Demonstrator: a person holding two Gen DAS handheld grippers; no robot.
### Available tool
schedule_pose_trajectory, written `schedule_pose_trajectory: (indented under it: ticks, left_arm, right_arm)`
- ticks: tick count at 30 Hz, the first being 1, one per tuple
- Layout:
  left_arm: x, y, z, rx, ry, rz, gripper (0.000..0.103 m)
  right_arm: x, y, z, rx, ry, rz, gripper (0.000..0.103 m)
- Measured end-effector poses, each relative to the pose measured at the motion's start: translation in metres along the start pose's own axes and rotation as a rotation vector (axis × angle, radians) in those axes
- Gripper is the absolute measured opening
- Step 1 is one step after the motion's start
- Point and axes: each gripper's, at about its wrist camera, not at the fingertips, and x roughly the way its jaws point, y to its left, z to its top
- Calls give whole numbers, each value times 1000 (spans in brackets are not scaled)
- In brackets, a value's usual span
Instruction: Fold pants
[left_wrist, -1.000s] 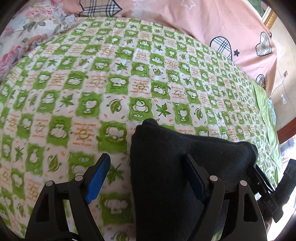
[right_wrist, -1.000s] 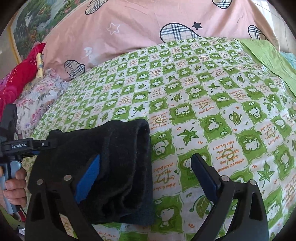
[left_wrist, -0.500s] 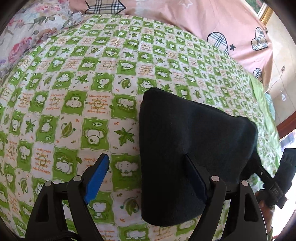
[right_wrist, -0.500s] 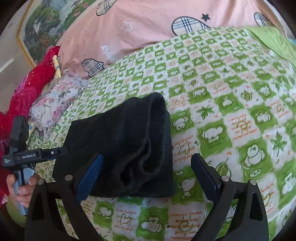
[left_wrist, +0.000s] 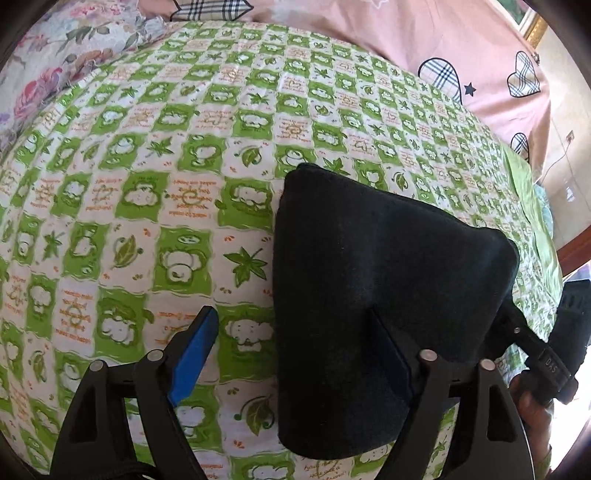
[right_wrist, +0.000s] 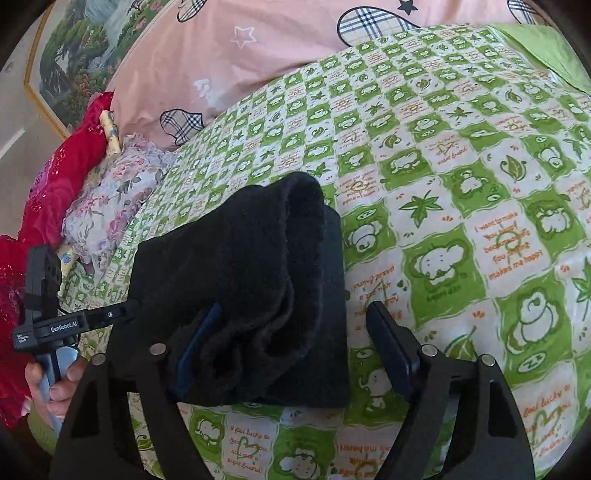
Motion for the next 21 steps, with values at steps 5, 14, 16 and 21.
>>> schedule_pose_trajectory:
  ticks: [5, 14, 16, 21]
  left_arm:
    - [0, -10, 2, 13, 4, -63, 45]
    - [-25, -17, 1, 40, -64, -85, 32]
    - [-38, -18, 2, 45, -90, -98, 32]
    - [-67, -11, 7, 38, -164, -72, 32]
  right_arm:
    - [2, -1, -2, 30, 7, 51, 63]
    - [-17, 11, -3, 40, -33, 95, 51]
    - [-21, 17, 0, 32, -46, 111, 50]
    - [-22, 39, 10, 0, -59, 180, 49]
